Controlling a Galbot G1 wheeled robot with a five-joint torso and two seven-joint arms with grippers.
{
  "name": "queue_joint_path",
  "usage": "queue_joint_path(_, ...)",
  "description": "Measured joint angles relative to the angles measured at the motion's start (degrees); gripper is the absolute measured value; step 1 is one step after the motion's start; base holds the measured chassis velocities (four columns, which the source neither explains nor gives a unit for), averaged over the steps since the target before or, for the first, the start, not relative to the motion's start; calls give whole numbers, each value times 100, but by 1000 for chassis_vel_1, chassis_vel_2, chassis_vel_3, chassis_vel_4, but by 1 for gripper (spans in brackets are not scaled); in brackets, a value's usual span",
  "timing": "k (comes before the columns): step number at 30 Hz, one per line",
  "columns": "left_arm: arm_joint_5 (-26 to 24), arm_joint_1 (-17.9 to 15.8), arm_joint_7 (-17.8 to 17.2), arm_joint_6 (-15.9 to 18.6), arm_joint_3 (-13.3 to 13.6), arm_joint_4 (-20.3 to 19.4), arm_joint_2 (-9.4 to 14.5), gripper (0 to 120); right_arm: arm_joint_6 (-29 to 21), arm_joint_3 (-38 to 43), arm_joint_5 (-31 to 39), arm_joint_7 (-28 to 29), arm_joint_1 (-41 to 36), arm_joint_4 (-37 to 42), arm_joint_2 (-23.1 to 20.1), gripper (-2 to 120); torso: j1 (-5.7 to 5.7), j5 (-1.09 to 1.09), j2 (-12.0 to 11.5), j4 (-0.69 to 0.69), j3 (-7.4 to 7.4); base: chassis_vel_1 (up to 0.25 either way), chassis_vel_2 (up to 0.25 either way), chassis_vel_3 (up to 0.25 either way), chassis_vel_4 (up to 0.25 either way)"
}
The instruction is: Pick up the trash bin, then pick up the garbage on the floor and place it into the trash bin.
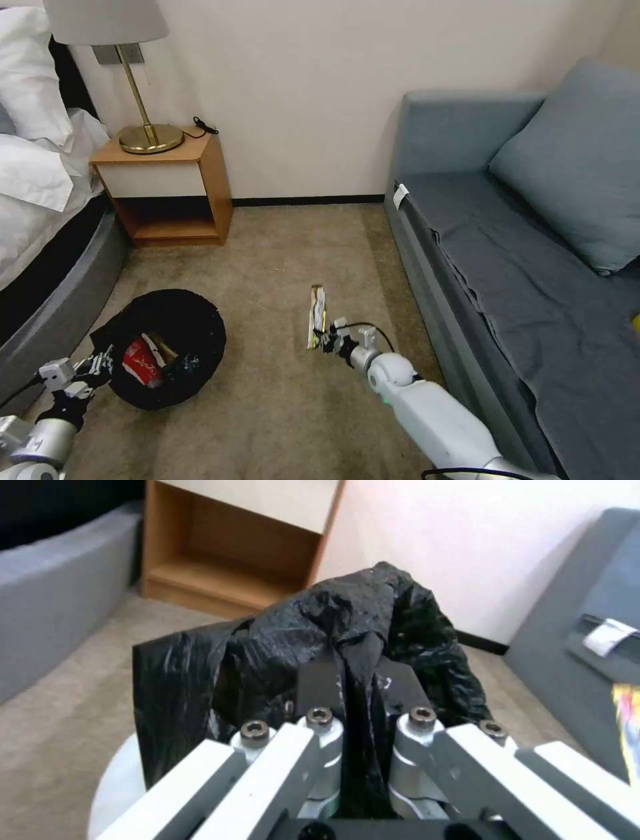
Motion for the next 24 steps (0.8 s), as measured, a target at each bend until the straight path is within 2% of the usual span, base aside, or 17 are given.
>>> queue_joint_path(7,-51,-55,-257,162,451,-164,-117,4,1,-212,-28,412,203,1477,-674,0,0,-2,0,-1,-1,0,0,0,0)
queue_joint_path(13,-185,-67,-442,314,700,-403,-217,4,-43,-638,-241,720,473,2370,-874,0,0,-1,1,0,-1,0,0,0,0)
queue_joint_path(24,-416,-37,-765,496,922,-626,-363,4,44,-1144,-836,702,620,2847,-1050,0,-1,0,0,0,-1,0,0,0,0)
